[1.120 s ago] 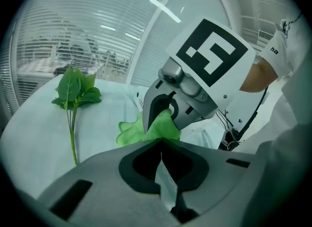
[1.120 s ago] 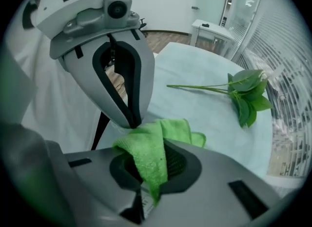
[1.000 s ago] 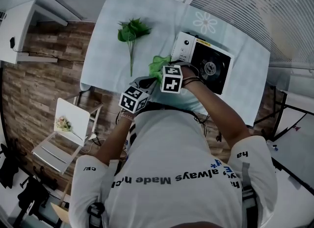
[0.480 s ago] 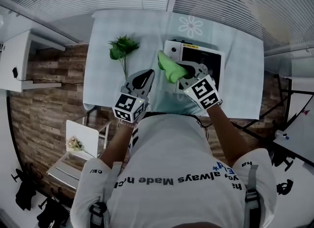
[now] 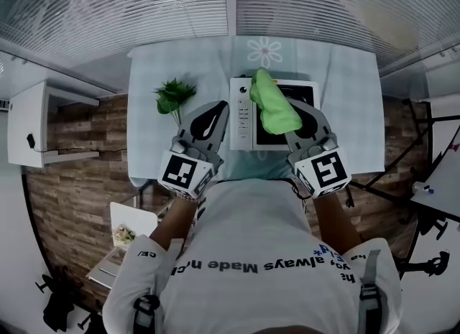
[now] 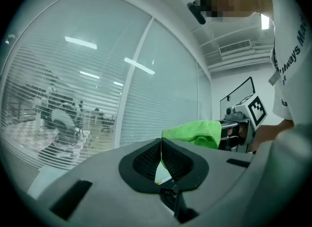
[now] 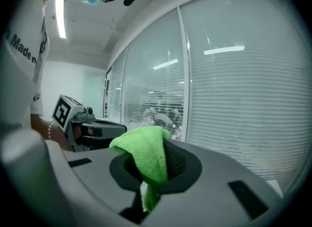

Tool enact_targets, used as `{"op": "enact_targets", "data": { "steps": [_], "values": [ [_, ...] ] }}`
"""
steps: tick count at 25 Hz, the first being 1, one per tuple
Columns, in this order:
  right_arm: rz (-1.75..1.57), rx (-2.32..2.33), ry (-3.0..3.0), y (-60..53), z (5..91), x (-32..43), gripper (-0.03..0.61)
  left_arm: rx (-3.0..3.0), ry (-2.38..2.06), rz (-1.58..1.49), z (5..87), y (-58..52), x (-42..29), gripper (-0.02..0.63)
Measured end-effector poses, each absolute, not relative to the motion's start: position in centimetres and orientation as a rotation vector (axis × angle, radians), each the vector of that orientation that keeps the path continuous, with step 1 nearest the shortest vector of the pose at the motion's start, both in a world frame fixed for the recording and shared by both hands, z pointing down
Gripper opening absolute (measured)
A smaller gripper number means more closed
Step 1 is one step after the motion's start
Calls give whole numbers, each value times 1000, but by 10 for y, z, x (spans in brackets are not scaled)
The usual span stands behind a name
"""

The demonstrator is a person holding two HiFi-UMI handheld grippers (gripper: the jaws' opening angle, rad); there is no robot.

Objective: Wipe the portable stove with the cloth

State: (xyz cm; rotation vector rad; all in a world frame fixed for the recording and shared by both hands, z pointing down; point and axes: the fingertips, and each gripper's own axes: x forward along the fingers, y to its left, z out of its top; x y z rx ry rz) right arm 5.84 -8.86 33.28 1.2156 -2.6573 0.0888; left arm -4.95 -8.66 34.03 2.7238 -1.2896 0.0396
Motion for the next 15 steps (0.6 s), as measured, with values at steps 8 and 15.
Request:
{"op": "enact_targets", "data": {
  "steps": [8, 15],
  "values": [
    [83, 1340, -2674, -70, 292, 83, 23, 2800, -1234, -63, 296, -80, -25, 12],
    [80, 1434, -2662, -61, 275, 103, 23, 2867, -1169, -63, 282, -73, -4, 12]
  ]
}}
